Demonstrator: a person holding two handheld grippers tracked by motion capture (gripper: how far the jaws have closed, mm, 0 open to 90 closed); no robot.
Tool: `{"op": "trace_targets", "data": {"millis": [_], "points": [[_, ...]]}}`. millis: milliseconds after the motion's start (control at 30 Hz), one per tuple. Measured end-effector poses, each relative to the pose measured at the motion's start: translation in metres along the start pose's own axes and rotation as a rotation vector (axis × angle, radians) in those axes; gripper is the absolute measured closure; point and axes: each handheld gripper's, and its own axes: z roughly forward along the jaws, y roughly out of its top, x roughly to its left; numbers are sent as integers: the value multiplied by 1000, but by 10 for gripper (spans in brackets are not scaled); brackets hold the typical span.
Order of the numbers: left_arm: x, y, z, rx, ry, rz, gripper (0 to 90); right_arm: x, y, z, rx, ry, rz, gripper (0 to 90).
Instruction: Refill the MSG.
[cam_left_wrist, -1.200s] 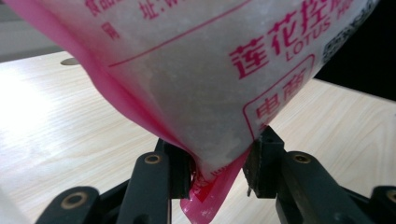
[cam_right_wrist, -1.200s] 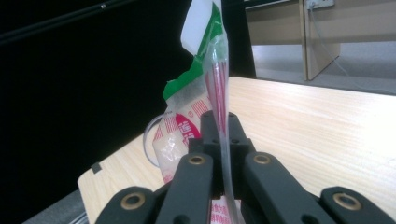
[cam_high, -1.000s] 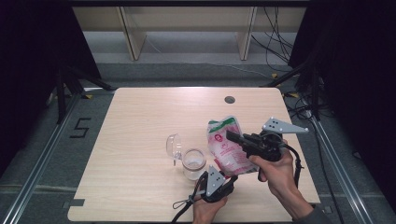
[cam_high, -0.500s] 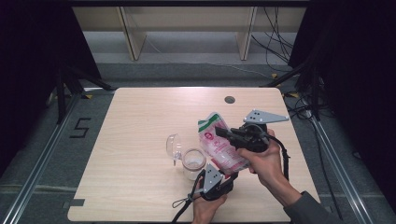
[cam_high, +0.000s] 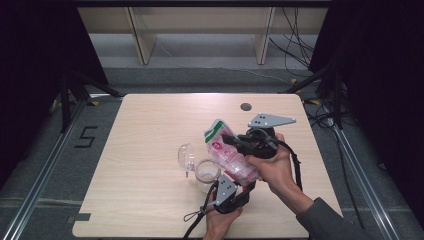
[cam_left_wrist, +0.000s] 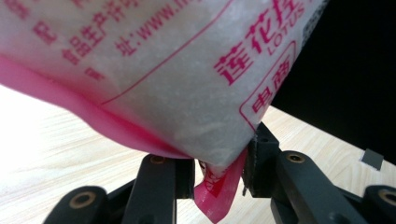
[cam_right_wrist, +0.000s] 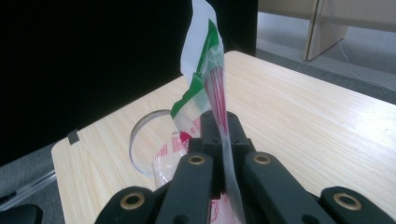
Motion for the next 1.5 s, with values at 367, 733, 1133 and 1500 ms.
{"op": "trace_targets", "data": {"millis": [367, 733, 1133, 1500], "points": [[4, 1, -2, 30, -5, -4, 698, 5, 6, 13, 58, -5, -6, 900], [6, 0, -2, 26, 4, 1, 705, 5, 7, 23, 77, -10, -42, 900], [6, -1, 0, 23, 0, 10, 709, 8, 11, 33, 131, -13, -40, 900], [6, -2, 2, 32, -3, 16, 714, 8, 10, 42, 156, -9, -67, 900]]}}
